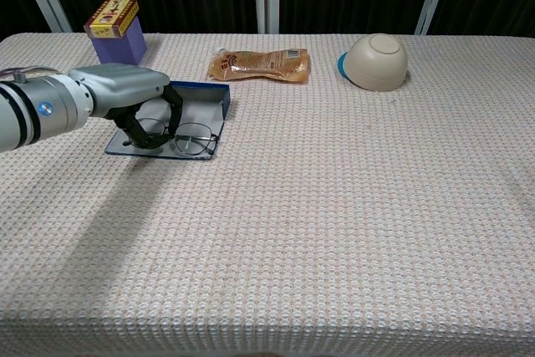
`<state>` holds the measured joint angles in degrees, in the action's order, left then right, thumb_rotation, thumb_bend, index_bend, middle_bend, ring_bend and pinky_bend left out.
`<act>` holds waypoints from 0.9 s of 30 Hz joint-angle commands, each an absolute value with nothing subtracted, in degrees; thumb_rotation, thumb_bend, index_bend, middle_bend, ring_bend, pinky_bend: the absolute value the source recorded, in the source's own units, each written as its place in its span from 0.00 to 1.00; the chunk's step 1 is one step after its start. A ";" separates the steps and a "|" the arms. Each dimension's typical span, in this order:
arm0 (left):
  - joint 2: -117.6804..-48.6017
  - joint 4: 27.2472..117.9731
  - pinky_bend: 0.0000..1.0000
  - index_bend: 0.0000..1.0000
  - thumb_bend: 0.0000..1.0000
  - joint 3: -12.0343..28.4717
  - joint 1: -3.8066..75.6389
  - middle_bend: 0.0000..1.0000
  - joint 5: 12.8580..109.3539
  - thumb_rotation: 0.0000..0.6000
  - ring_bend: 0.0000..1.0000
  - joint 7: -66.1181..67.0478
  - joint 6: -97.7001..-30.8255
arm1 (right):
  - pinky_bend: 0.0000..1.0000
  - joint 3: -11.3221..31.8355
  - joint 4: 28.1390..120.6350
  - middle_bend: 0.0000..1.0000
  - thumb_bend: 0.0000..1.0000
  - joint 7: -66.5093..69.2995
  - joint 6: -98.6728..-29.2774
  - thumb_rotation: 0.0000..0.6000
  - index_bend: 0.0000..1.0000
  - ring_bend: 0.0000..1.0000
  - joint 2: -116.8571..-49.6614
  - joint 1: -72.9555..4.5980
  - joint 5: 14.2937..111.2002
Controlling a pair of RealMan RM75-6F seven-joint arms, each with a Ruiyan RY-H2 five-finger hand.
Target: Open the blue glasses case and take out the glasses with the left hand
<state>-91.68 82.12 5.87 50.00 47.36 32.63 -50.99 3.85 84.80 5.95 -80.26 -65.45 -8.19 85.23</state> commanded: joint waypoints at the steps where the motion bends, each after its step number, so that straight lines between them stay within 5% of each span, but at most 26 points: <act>1: -91.69 81.98 0.00 0.50 0.39 5.84 50.17 0.28 46.83 1.00 0.09 32.83 -50.64 | 0.00 3.87 84.85 0.14 0.45 5.95 -80.27 1.00 0.00 0.00 -65.41 -8.19 85.21; 27: -88.18 86.69 0.00 0.66 0.55 5.28 45.82 0.38 53.82 1.00 0.14 24.83 -54.66 | 0.00 4.05 85.24 0.14 0.45 5.68 -80.59 1.00 0.00 0.00 -65.11 -8.23 85.37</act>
<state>-88.80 86.02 5.52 46.49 53.01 25.40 -53.97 4.04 85.25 5.67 -80.60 -65.11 -8.22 85.38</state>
